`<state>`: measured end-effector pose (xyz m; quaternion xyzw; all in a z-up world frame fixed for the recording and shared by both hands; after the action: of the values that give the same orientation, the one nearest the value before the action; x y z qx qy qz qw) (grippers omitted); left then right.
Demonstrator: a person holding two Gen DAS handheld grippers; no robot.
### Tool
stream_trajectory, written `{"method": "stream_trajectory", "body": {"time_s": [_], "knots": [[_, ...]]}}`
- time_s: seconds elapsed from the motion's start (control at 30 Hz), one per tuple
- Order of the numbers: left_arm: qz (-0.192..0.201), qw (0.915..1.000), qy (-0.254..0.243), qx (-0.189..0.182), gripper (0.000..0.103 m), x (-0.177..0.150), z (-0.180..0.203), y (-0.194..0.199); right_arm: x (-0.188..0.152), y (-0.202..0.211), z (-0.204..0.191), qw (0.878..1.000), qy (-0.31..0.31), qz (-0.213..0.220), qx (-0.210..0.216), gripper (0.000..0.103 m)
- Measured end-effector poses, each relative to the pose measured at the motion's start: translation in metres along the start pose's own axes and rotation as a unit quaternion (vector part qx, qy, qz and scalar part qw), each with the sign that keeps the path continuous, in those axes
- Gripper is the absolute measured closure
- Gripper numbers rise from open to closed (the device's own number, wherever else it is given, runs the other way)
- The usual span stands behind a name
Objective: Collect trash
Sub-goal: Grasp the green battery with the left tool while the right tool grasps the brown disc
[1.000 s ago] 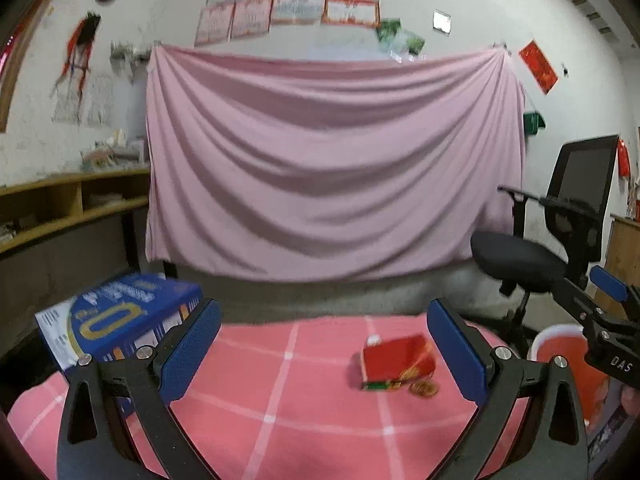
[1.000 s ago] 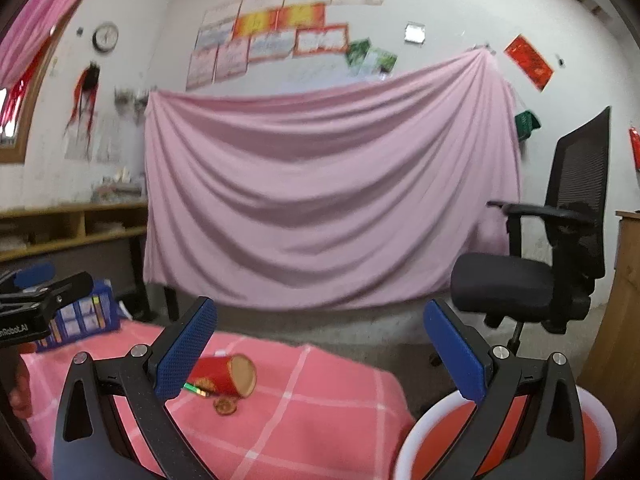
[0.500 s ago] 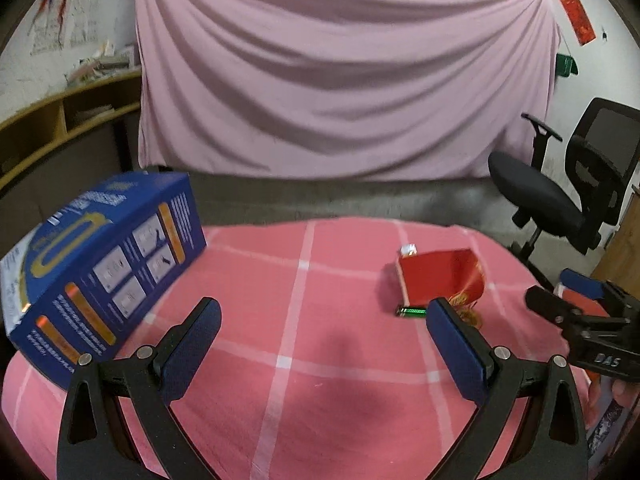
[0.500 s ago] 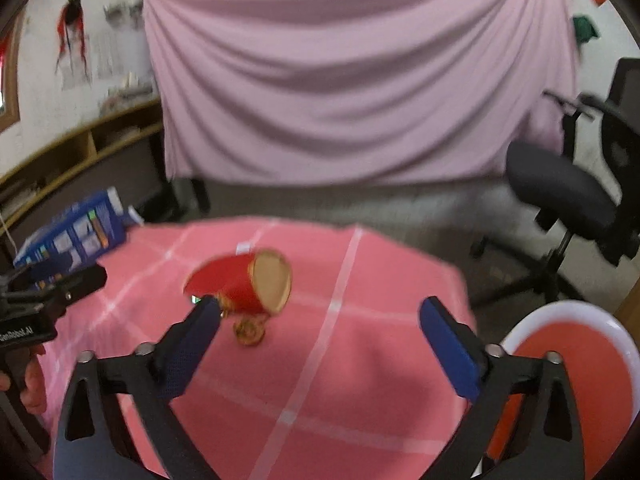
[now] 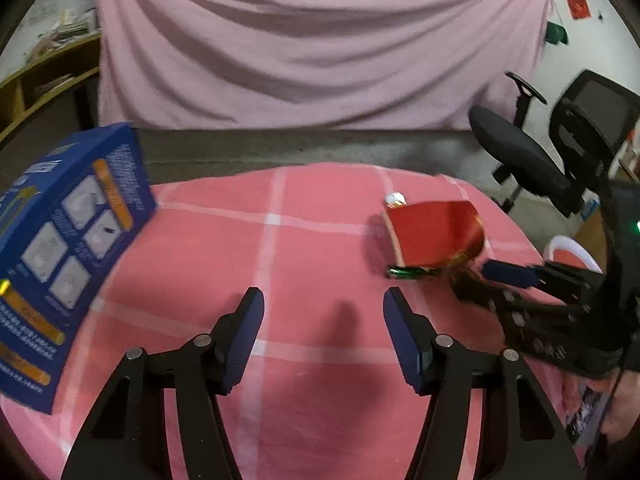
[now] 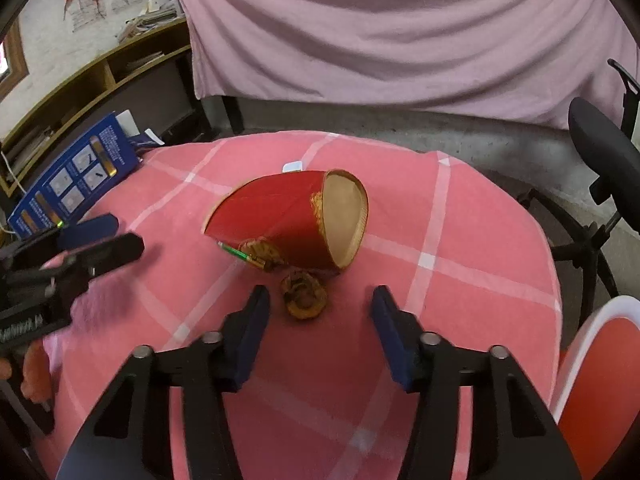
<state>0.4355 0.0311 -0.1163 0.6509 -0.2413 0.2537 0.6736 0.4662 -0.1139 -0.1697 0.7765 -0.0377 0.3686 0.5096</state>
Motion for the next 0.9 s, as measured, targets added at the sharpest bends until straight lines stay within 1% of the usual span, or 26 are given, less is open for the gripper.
{"method": "stream_trajectory", "body": {"time_s": [0.03,0.07,0.17,0.27,0.47,0.6,0.63,0.67,0.7,0.77,0.9], "knots": [[-0.005,1.0,-0.005,-0.003,0.047,-0.001,0.003,-0.002,0.001,0.0,0.002,1.0,-0.003,0.0,0.002,0.081],[-0.01,0.9999,-0.009,-0.005,0.047,-0.001,0.007,-0.004,0.002,0.001,0.003,1.0,-0.006,0.003,0.006,0.082],[-0.024,0.9995,-0.018,-0.013,0.047,0.0,0.016,-0.01,0.002,0.005,0.008,1.0,-0.012,0.009,0.008,0.082],[-0.022,0.999,-0.032,-0.021,0.047,0.005,0.027,-0.011,0.002,0.01,0.015,1.0,-0.021,0.015,0.006,0.082],[-0.042,0.9964,-0.062,-0.039,0.047,0.012,0.053,-0.029,-0.001,0.025,0.038,0.998,-0.06,0.03,0.014,0.082],[-0.048,0.9953,-0.075,-0.037,0.047,0.018,0.067,-0.04,-0.003,0.028,0.043,0.997,-0.071,0.033,0.019,0.082],[-0.05,0.9952,-0.076,-0.034,0.048,0.019,0.069,-0.043,-0.003,0.029,0.042,0.997,-0.07,0.033,0.019,0.082],[-0.052,0.9952,-0.076,-0.031,0.054,0.02,0.071,-0.045,-0.003,0.028,0.041,0.997,-0.068,0.033,0.019,0.082],[-0.055,0.9952,-0.076,-0.027,0.056,0.021,0.072,-0.048,-0.003,0.028,0.04,0.997,-0.065,0.032,0.018,0.082],[-0.056,0.9954,-0.075,-0.019,0.066,0.021,0.072,-0.051,-0.003,0.027,0.037,0.998,-0.06,0.031,0.016,0.082],[-0.055,0.9958,-0.069,-0.024,0.066,0.02,0.071,-0.05,-0.004,0.025,0.031,0.998,-0.048,0.027,0.014,0.082]]}}
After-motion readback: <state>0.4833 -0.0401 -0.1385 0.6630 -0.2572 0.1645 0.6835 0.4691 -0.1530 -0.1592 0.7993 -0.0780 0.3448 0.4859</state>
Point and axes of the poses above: each gripper's, at about its wrist camera, not at the fingertips, and y roughly against the way its jaws point, z to its right, x to its top, the point moved 9 cm from there along -y, roughly the way its jaws point, and after that the axes turned 8 degrees about x, right-handed, at the moved point
